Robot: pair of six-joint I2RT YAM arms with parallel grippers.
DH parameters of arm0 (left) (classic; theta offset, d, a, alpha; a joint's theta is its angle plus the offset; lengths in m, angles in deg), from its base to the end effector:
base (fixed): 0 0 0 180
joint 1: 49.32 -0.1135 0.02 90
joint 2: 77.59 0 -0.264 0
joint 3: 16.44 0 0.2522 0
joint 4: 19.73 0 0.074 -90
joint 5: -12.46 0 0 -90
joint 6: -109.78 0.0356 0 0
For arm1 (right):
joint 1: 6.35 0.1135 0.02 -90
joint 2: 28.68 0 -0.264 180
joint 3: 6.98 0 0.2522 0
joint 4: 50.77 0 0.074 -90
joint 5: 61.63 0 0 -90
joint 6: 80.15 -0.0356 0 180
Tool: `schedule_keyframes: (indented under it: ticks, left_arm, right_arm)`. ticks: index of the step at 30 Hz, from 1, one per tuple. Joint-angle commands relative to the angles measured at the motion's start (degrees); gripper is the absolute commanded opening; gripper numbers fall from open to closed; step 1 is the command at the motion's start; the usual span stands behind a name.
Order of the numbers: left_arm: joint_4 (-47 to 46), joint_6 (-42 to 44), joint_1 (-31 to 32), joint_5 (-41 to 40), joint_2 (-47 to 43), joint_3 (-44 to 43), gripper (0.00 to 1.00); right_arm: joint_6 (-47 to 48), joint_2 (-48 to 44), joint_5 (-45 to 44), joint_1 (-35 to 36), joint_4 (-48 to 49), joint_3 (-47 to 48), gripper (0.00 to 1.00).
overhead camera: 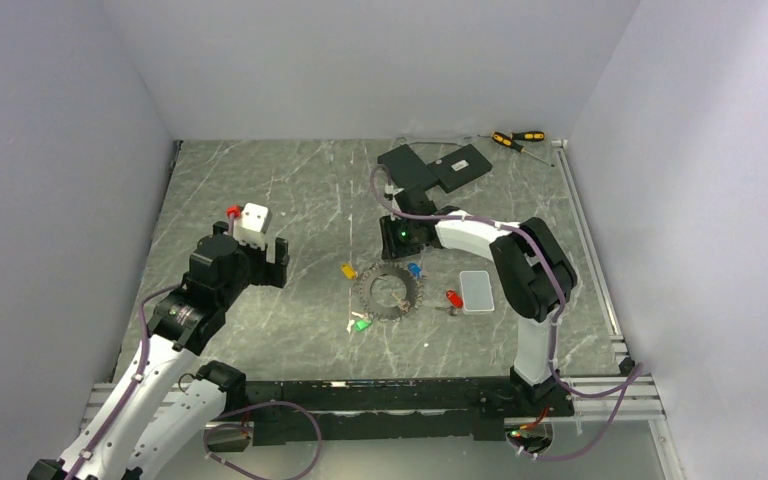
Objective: Put the keys on the keyring
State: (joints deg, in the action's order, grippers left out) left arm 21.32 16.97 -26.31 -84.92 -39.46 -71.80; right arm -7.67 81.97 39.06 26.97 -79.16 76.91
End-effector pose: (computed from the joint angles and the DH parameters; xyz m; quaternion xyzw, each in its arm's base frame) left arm 0.1428 -0.0557 0.3071 0.1120 0.8293 -0.0692 0.5431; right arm 0.3311 0.2256 0.1575 -0.1582 0.9371 0.2083 0.2311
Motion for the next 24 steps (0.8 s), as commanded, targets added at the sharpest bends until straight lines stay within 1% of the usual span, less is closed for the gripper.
schedule_keyframes:
  ticks: [1, 5, 10, 18, 20, 22, 23, 24]
  left_arm:
    - [-1.88, -0.97, -0.42, 0.89, 0.00, -2.00, 0.92]
    - [-1.91, -0.97, -0.49, 0.85, -0.12, -1.90, 0.92]
    - [-1.88, -0.97, -0.55, 0.78, -0.10, -1.90, 0.92]
    - [-1.81, -0.97, -0.68, 0.96, 0.15, -1.90, 0.92]
    - [-1.87, -0.97, -0.72, 0.96, 0.19, -1.90, 0.92]
    - [-1.89, -0.97, -0.68, 0.97, 0.23, -1.90, 0.92]
    - [-1.87, -0.97, -0.76, 1.01, 0.26, -1.90, 0.92]
    - [-1.85, -0.97, -0.77, 0.97, 0.23, -1.90, 0.92]
  right_arm:
    - [0.88, 0.64, 3.62, -0.19, -1.10, 1.94, 0.40]
    - [1.32, -0.02, 4.95, -0.01, -1.14, 1.53, 0.39]
    - [2.08, -0.31, 5.30, 0.10, -1.98, 1.27, 0.30]
    - [2.46, -1.02, 5.77, 0.24, -2.02, 0.80, 0.25]
    - [2.85, -1.30, 5.82, 0.29, -2.10, 0.93, 0.20]
    - [3.49, -1.53, 5.94, 0.37, -2.51, 1.25, 0.09]
    - [4.01, -1.69, 6.18, 0.51, -2.73, 1.38, 0.06]
    - [4.59, -1.79, 6.57, 0.61, -2.91, 1.49, 0.05]
